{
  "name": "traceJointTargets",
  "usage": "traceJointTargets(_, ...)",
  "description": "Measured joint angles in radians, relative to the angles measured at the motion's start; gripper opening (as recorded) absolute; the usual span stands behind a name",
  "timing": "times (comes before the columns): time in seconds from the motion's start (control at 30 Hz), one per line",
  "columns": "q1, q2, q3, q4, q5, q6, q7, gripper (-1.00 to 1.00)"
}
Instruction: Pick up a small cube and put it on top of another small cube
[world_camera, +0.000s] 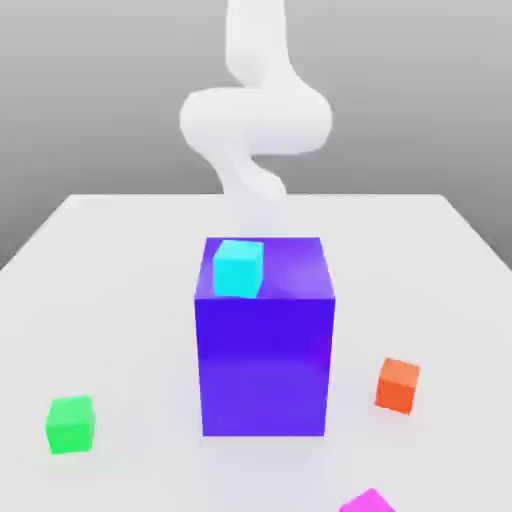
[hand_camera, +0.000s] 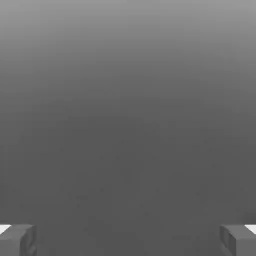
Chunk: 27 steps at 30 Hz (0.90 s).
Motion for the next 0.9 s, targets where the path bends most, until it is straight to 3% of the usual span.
traceJointTargets(0.9, 0.139, 0.985, 0.048, 0.043, -0.024, 0.277, -0.263, 0.00)
